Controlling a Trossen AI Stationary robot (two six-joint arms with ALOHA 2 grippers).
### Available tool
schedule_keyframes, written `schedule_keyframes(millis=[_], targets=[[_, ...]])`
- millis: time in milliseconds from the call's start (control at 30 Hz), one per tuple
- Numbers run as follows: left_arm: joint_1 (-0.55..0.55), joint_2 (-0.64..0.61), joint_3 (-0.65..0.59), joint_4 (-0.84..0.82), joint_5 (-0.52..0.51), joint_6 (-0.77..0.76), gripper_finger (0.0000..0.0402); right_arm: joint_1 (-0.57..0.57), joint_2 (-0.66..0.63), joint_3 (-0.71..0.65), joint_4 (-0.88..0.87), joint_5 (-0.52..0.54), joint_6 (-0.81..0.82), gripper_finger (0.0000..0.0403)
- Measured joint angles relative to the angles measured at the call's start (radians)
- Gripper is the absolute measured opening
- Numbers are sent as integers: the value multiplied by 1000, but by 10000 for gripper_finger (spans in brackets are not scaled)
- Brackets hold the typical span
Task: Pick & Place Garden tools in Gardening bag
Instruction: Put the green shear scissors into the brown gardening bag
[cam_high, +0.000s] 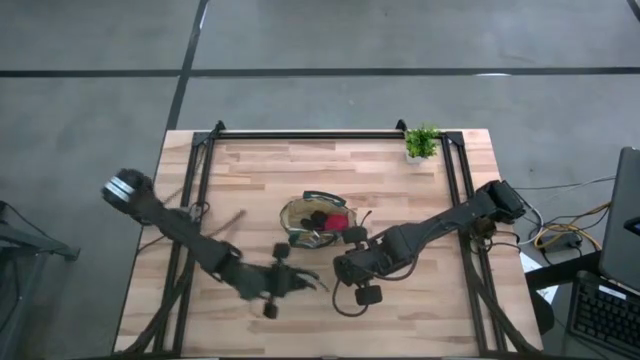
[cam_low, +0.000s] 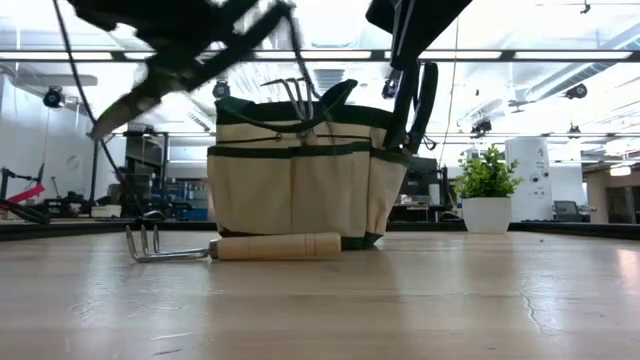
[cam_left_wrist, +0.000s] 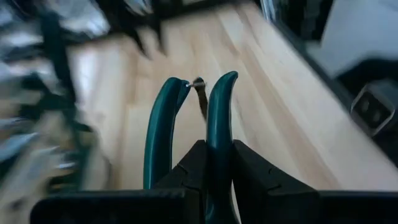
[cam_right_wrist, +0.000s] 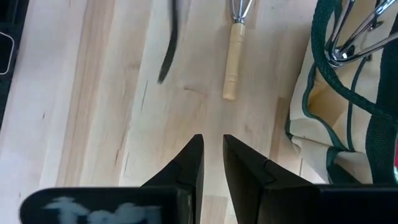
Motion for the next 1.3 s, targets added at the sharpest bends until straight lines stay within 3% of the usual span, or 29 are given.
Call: schedule_keyframes(millis=[300, 533, 700, 1300], targets=[[-26, -416, -402, 352, -211, 80, 49, 0, 0, -2, 25, 25, -7, 52], [-5, -599, -681, 920, -206, 360, 49, 0, 0, -2, 81, 26, -53, 52], [75, -617, -809, 1184, -100, 371, 49, -3, 0, -2, 96, 57, -76, 52], [465, -499, -780, 1162, 119, 178, 52, -20, 1, -2, 143, 78, -125, 52]])
